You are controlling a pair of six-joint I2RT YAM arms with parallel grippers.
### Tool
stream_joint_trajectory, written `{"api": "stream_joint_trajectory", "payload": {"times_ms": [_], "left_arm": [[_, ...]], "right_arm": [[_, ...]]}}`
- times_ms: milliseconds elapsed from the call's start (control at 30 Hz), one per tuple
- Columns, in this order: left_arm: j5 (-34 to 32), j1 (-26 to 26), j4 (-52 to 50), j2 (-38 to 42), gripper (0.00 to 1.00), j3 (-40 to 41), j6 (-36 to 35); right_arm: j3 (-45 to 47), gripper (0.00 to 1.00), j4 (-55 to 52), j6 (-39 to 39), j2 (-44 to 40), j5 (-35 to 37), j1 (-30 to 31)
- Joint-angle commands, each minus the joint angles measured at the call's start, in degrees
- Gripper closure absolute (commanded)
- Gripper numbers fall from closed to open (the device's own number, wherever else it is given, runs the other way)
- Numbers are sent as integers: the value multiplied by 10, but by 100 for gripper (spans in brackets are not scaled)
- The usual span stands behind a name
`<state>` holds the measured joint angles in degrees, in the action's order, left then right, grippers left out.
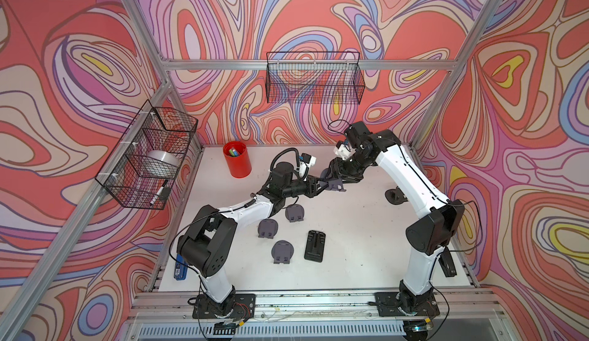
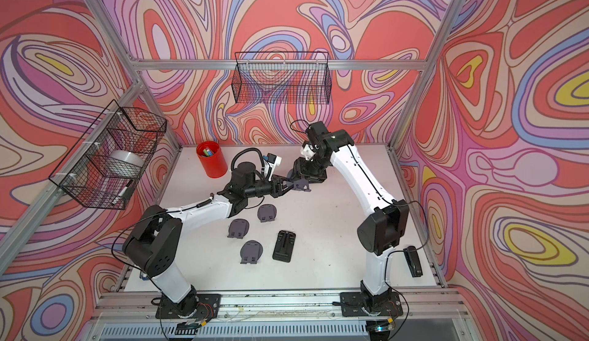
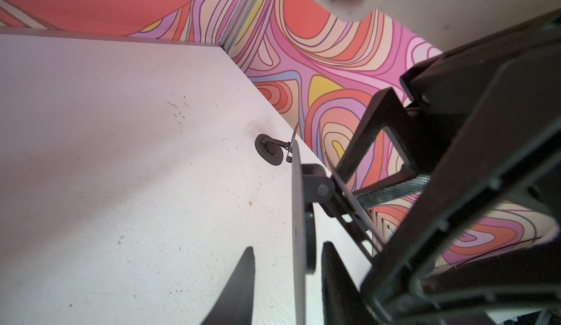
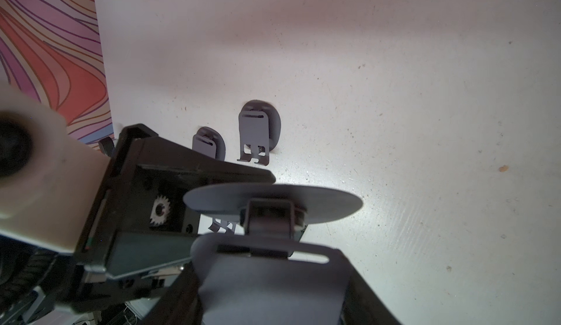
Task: Open the phone stand
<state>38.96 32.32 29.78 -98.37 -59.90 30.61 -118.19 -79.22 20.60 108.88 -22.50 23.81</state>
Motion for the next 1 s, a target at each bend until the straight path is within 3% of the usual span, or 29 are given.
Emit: {"api": "stream_joint_trajectory", "payload": {"times_ms": [0, 567, 767, 967], "left_arm": [[-8, 3, 25, -3, 69, -21, -4], [4, 2, 52, -18, 82, -28, 26], [13, 2, 42, -14, 97, -25, 19], [19, 2, 35, -9, 100, -25, 14]], "right_arm": [[-12, 100, -12, -8, 11, -9, 9], [-5, 100, 0, -4, 8, -4, 12], [-14, 100, 8, 1, 13, -3, 12], [-24, 99, 16, 6, 17, -1, 12]]}}
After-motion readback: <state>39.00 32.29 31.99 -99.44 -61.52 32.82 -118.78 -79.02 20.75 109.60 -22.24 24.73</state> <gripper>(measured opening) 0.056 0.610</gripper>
